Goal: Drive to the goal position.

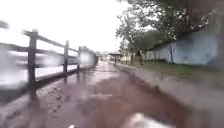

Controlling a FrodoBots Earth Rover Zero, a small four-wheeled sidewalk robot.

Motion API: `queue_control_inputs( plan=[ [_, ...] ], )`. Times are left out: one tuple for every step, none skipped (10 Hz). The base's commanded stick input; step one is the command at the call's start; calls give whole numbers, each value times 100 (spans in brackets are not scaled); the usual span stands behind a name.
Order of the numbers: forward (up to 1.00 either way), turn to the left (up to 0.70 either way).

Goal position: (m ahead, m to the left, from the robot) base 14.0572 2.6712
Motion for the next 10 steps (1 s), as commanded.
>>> queue_control_inputs(
  plan=[
    [100, -35],
    [100, -37],
    [100, -33],
    [100, 0],
    [100, 0],
    [100, 0],
    [100, 0],
    [100, 0],
    [100, 0],
    [100, 0]
  ],
)
